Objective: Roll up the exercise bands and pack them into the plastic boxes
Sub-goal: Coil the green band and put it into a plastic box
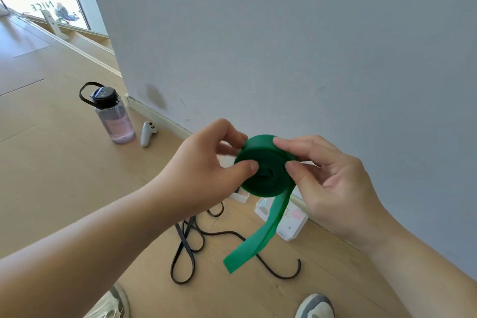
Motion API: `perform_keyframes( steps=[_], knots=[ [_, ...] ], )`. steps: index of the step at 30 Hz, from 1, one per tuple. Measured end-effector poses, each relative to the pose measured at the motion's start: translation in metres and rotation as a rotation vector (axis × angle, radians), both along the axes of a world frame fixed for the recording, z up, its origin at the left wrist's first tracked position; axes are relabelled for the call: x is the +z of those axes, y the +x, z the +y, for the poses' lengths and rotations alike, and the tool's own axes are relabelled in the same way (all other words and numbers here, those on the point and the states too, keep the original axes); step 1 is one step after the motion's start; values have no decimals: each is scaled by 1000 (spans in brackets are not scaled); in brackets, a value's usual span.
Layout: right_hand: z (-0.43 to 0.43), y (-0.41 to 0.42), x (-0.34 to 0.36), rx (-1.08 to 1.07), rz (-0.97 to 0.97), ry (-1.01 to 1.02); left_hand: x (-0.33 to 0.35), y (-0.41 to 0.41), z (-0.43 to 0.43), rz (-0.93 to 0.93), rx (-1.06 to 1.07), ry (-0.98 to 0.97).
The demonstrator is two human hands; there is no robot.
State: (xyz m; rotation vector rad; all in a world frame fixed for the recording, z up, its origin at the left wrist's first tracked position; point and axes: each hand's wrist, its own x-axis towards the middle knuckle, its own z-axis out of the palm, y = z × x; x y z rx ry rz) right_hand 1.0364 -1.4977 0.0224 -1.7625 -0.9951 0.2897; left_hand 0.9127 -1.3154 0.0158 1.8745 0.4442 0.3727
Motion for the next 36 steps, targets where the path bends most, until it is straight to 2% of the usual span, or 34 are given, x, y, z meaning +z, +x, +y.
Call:
perform_keyframes(
  steps=[2, 6, 9, 11, 14, 18, 22, 23, 27, 31, 36],
  knots=[
    [-1, 1, 0, 19, -81, -43, 2, -1, -1, 18, -28, 166],
    [-1, -6, 5, 61, -199, -72, 5, -1, -5, 42, -93, 225],
    [0, -2, 8, -8, -37, -38, 9, -1, -1, 65, -93, 181],
    [-1, 2, 10, -2, 111, -13, 10, -2, 2, 52, -74, 112],
    [0, 4, 8, 56, 100, 13, 11, -2, 3, 14, -57, -29],
    [-2, 10, 9, 59, 195, 95, 10, -2, 5, -23, -85, -180],
    [-9, 14, 15, 99, 101, 64, 8, -2, 3, -41, -156, -400],
    [-9, 13, 15, 74, 62, 55, 7, -1, 0, -26, -162, -359],
    [-7, 9, 14, 30, -81, -29, 9, -3, -12, 9, -112, 159],
    [-6, 3, 17, 28, -108, -98, 14, -4, -14, 6, -157, 285],
    [-6, 1, 15, -21, -31, -158, 15, -2, -8, 106, -216, 268]
  ],
)
